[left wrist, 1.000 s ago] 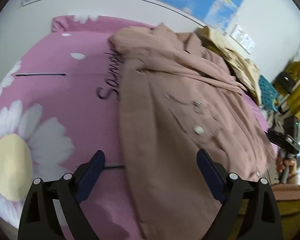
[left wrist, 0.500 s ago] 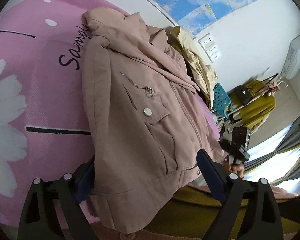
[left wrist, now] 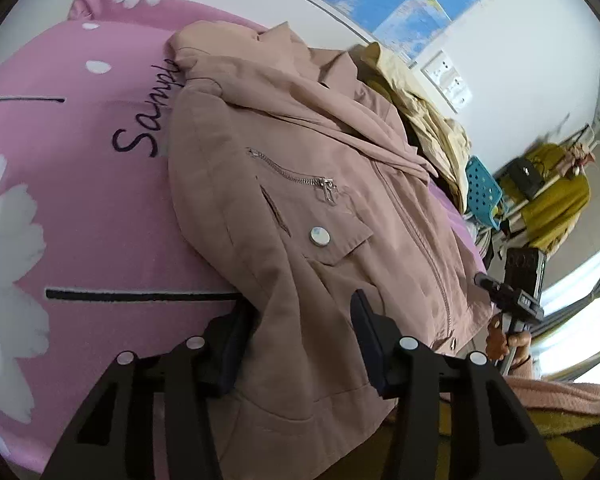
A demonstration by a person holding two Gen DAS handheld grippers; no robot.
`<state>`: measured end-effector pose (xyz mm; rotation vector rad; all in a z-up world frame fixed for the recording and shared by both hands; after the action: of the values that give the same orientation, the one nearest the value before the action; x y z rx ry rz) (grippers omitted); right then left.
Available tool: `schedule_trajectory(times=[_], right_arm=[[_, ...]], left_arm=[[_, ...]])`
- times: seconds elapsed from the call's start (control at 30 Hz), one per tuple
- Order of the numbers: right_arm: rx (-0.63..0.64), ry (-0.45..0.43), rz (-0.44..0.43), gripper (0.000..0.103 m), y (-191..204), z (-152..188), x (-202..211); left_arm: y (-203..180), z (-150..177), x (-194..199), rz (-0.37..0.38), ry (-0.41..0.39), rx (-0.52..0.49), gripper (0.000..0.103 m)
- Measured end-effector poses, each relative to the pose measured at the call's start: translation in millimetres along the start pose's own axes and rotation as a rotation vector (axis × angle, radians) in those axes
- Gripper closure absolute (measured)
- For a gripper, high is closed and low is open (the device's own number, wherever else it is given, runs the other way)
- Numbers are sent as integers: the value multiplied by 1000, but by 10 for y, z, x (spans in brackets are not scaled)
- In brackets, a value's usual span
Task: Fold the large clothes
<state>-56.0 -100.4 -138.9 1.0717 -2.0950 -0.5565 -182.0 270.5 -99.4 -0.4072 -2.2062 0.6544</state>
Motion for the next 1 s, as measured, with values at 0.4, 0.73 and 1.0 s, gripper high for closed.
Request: schedule_trajectory(times=[0.4, 0.73, 1.0], right_arm=[[-115, -100, -141, 94, 144, -60, 211], [30, -218, -216, 95, 783, -146, 831], [-51, -184, -194, 95, 647, -134, 734]], left_arm=[[13, -106, 160, -35, -40, 60, 99], [-261, -230, 1047, 47, -198, 3, 100], [-97, -232, 866, 39, -154, 84, 100]])
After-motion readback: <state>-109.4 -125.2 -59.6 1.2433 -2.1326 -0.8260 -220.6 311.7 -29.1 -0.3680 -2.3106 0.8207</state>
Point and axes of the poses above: each gripper's, at about its wrist camera, not at the fingertips, and x roughly against the way its jaws point, y to its left, z to its underside, the point moved 3 cm from there along -x, roughly the way its jaws point, and after that the axes turned 7 degrees about -y, right-handed, at the moved point
